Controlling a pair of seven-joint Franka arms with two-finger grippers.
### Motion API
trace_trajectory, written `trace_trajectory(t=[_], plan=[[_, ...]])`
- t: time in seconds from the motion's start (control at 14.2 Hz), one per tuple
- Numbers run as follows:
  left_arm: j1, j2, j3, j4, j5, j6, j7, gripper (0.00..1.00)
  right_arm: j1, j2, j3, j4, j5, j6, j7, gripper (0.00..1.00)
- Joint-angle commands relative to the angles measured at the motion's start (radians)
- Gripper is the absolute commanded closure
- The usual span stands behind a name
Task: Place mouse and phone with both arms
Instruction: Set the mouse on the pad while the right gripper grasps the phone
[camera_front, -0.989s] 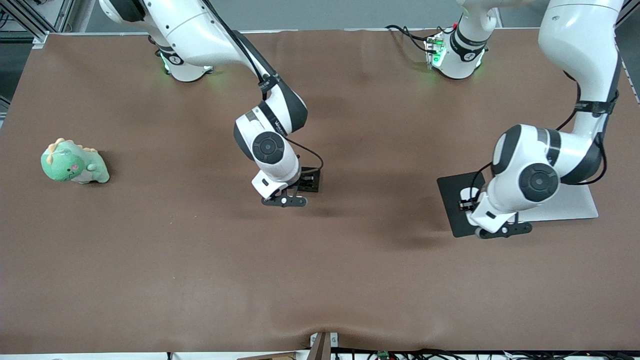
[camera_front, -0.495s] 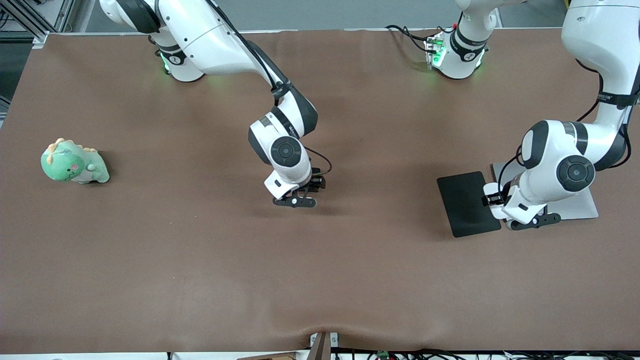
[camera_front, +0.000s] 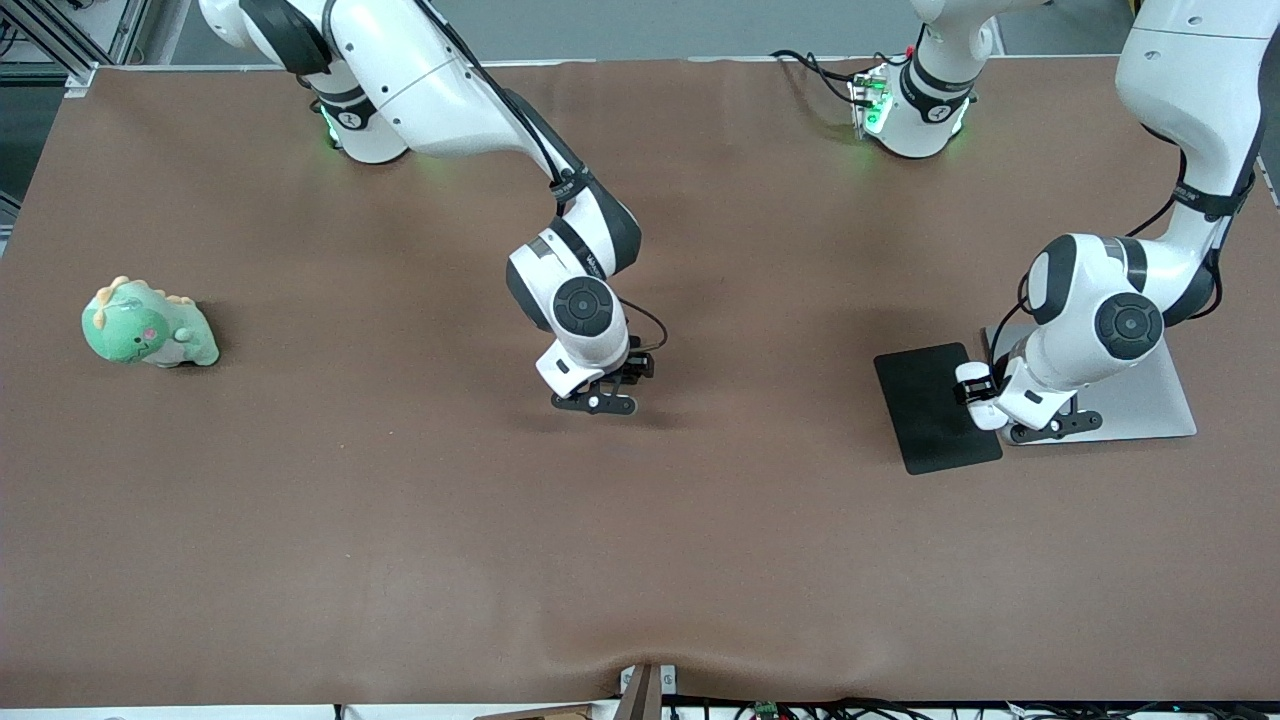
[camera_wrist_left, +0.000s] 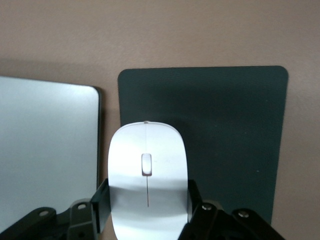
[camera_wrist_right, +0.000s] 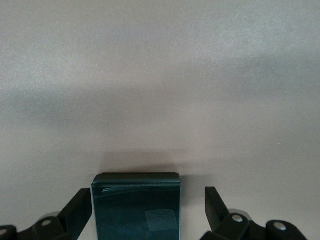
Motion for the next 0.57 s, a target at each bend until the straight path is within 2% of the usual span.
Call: trace_trajectory(t=[0.0,0.49], plan=[[0.011,-0.013,-0.013,-0.031,0.009,0.062,0.036,1.00,0.025,0.040,-0.009,0.031,-0.017,0.028,0.067,0.00],[0.005,0.059,-0.024,-0.029,0.002,0.162,0.036,1.00,0.033,0.049,-0.010,0.020,-0.031,0.047,0.078,0.00]])
